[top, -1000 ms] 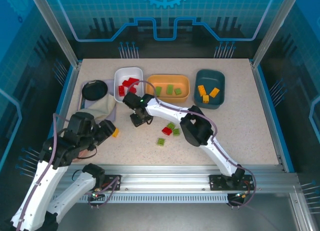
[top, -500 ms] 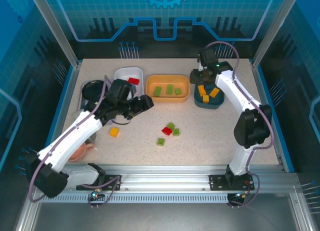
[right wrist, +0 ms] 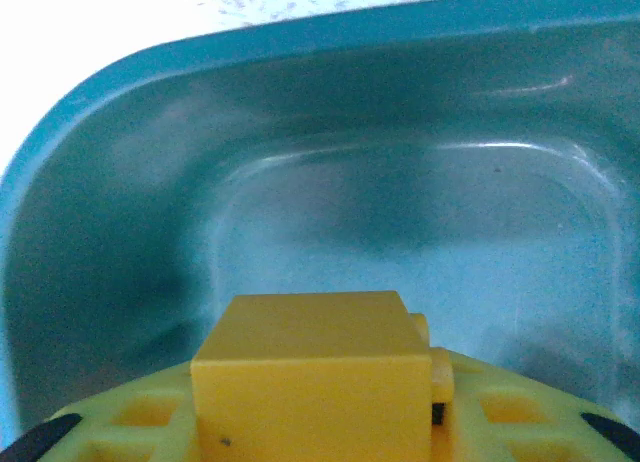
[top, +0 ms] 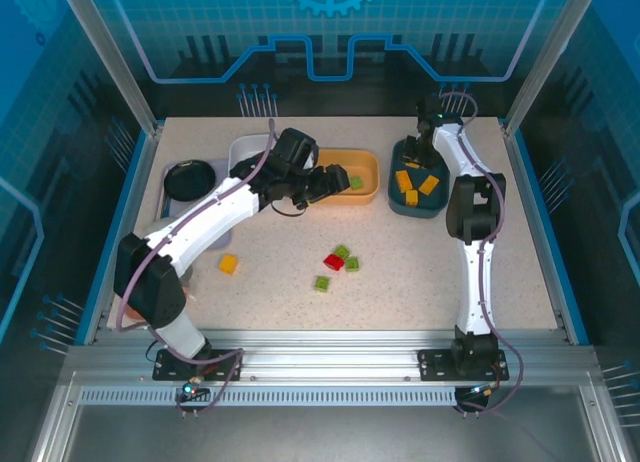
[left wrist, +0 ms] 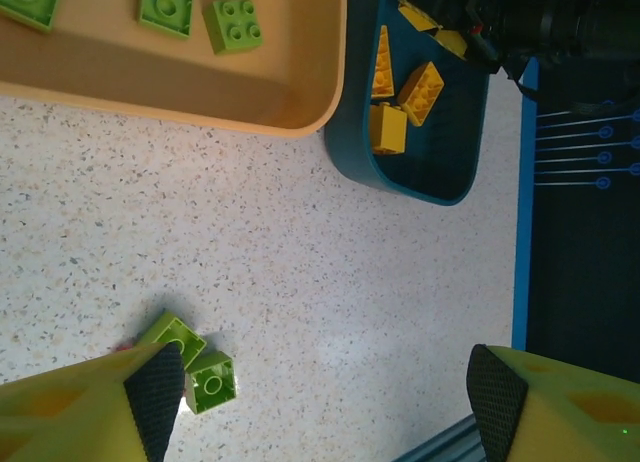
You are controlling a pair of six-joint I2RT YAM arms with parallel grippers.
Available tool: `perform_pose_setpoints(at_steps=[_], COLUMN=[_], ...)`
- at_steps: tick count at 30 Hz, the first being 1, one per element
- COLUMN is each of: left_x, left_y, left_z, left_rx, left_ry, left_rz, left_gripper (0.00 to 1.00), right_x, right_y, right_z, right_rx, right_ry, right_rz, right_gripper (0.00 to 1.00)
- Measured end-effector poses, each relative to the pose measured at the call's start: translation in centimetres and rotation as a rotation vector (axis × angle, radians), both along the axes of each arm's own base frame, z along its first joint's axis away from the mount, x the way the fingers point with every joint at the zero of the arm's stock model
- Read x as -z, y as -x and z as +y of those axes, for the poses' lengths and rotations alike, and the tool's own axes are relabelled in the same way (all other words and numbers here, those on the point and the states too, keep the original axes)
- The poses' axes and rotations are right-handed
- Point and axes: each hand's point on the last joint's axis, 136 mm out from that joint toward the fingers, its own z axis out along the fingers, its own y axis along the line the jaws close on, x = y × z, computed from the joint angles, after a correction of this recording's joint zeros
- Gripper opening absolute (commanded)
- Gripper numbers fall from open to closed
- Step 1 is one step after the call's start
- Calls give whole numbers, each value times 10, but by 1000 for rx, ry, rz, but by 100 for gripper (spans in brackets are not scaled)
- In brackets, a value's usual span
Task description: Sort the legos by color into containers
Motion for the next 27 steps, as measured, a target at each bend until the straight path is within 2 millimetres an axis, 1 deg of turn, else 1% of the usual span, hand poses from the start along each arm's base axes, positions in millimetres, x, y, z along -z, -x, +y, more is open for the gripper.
perform_pose_setpoints(at_steps=[2,3,5,8,10,12,13,15,16,18,20,22,23,25,27], left_x=[7,11,19,27,31,38,43,57,66,86,110,132,142,159,170], left_y=[0,2,8,21,29,38,43,50,52,56,58,59,60,62,62], left_z=[-3,-4,-5,-8,-10,-13,-15,-17,-18,-17,-14,-12,-11,-10,-9], left_rx=[16,25,44,71,97,123,141,158,162,161,142,117,103,81,62], left_ry=[-18,-29,-54,-85,-106,-134,-152,-186,-207,-251,-291,-321,-336,-355,-366], left_rz=[10,17,41,73,85,100,108,139,161,209,274,335,366,412,443], left_gripper=[78,78,78,78,78,78,78,78,79,80,80,81,81,81,81], right_x=[5,6,5,-5,-19,-43,-60,-94,-116,-151,-174,-179,-175,-160,-140], right_y=[-1,-1,0,0,0,8,16,36,51,87,133,172,193,223,250], right_z=[-4,-5,-4,1,7,17,24,40,51,71,91,98,98,94,92], right_rx=[10,14,9,-9,-30,-56,-74,-110,-134,-185,-244,-281,-288,-295,-299], right_ry=[-1,-2,-6,-9,-5,-4,-3,-4,-5,-8,-27,-42,-46,-43,-36], right_rz=[17,20,28,11,-13,-49,-74,-131,-175,-259,-324,-357,-360,-337,-298], right_gripper=[56,58,61,64,64,63,63,63,63,63,63,63,64,64,65])
